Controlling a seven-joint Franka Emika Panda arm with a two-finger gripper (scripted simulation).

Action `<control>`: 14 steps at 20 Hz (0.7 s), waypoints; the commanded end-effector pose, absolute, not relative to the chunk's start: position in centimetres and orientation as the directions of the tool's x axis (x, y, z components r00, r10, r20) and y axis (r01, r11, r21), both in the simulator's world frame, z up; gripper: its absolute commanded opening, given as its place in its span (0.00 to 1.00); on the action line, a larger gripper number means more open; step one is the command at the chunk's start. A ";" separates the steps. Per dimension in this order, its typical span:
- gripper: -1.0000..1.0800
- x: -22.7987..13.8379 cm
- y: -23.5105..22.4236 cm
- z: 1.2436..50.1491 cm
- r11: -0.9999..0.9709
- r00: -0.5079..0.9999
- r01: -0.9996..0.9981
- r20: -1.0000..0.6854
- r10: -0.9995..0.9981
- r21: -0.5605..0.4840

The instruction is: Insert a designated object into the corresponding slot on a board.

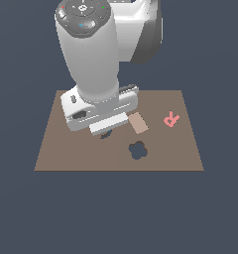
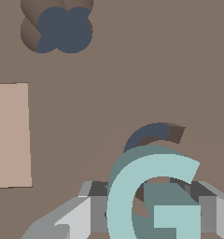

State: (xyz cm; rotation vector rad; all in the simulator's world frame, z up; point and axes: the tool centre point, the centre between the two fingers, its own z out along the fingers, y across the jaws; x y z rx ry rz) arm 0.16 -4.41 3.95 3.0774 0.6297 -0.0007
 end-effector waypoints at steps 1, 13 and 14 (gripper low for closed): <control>0.00 0.9 -4.7 4.0 -0.908 0.908 0.420 0.000 0.420 0.000; 0.00 1.7 -4.9 3.7 -0.894 0.894 0.448 -0.001 0.448 0.000; 0.00 1.8 -4.9 3.4 -0.894 0.894 0.449 -0.001 0.449 0.000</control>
